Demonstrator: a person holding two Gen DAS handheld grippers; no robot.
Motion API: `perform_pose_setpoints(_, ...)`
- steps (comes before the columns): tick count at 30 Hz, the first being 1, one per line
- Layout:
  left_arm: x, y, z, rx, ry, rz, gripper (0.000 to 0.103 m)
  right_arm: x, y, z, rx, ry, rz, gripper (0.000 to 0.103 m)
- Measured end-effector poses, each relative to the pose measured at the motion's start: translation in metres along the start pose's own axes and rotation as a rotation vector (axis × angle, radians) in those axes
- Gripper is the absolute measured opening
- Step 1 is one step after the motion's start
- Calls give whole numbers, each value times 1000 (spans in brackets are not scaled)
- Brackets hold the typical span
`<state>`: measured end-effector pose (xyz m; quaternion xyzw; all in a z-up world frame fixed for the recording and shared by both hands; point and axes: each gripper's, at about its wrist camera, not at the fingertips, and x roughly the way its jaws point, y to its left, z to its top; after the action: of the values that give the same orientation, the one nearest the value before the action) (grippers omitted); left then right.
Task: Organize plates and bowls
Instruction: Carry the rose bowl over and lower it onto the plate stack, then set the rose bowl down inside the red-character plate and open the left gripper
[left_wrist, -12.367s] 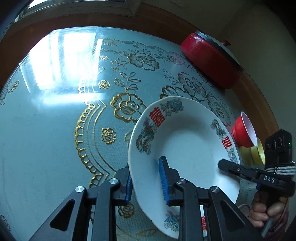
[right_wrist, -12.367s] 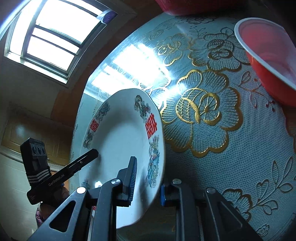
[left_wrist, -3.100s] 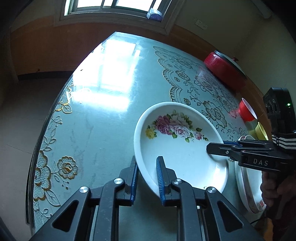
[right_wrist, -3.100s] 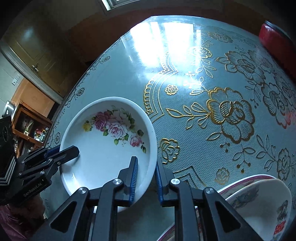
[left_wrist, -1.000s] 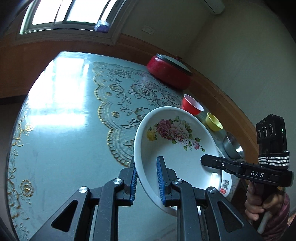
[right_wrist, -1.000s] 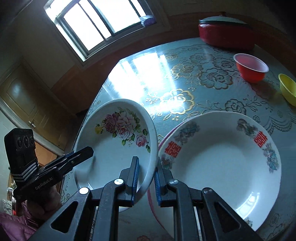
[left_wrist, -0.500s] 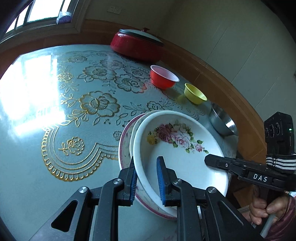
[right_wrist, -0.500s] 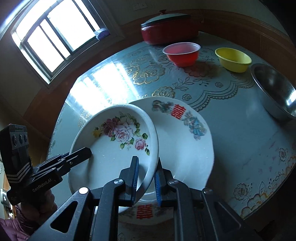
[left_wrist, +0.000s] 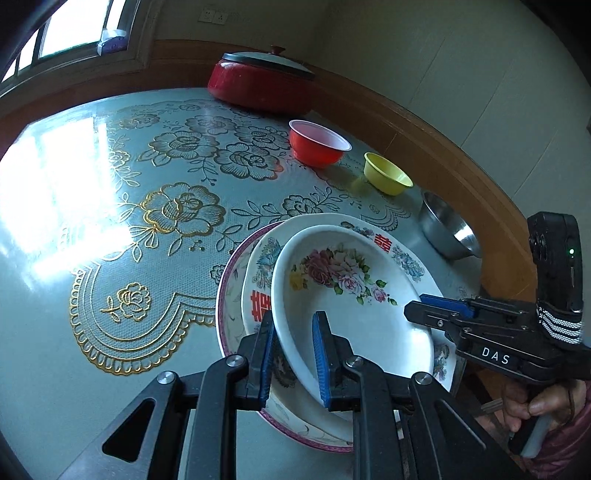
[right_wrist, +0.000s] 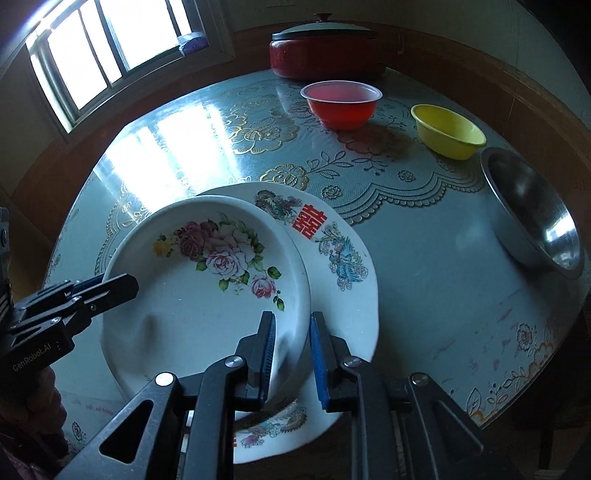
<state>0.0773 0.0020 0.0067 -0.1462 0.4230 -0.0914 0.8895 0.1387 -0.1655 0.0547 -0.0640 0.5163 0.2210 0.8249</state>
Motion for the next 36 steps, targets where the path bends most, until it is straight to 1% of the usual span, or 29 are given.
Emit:
perform_pose_setpoints(2,-2,-2,-2,23,9,0,19,-3,-2,1,8,-1,12,27)
perform_pose_setpoints(3,-2,-1,-2,17,13,-12,19,-5,-7,2,33,-10,29,27)
perform_pose_setpoints(5,-4,3,-3,-10,16,-35,19,-14,-23,4,124,-55,73,27)
perform_pose_setpoints(6,-6,5,-3,-22,14,-41,19,-17,-32,5,178,-73,73,27)
perform_pose_setpoints(9,-13,11,-4,-48,3,-57,19,-21,-63,2,339,-112,22,27)
perform_pose_setpoints(11,-17,16,-5,-64,-5,-61,19,-16,-76,-3,407,-91,12,27)
perform_pose_setpoints(13,-19,23,-6,-79,-2,-36,19,-12,-79,-7,439,-81,55,25)
perform_pose_setpoints(15,-18,32,-9,-109,4,-26,19,-10,-71,-7,417,-76,41,25)
perform_pose_setpoints(16,-18,37,-10,-126,7,-23,20,-7,-67,-7,412,-64,54,24)
perform_pose_setpoints(17,-19,41,-11,-141,5,-26,20,-6,-65,-9,421,-68,76,17)
perform_pose_setpoints(18,-20,46,-13,-153,5,-20,20,-6,-62,-9,422,-69,77,15)
perform_pose_setpoints(19,-21,49,-14,-164,3,-14,20,-6,-60,-9,413,-70,73,15)
perform_pose_setpoints(20,-22,52,-15,-173,1,-14,20,-6,-57,-9,401,-70,67,15)
perform_pose_setpoints(22,-23,56,-17,-180,3,-17,20,-7,-46,-8,343,-79,4,15)
perform_pose_setpoints(24,-22,56,-19,-180,6,-14,20,-9,-39,-10,321,-80,-26,15)
perform_pose_setpoints(27,-24,53,-19,-169,1,-30,20,-10,-41,-11,340,-76,-21,15)
perform_pose_setpoints(32,-23,49,-18,-150,-3,-19,18,-10,-35,-9,294,-72,-51,17)
perform_pose_setpoints(36,-28,44,-16,-111,-30,42,19,-11,-34,-10,301,-74,-56,17)
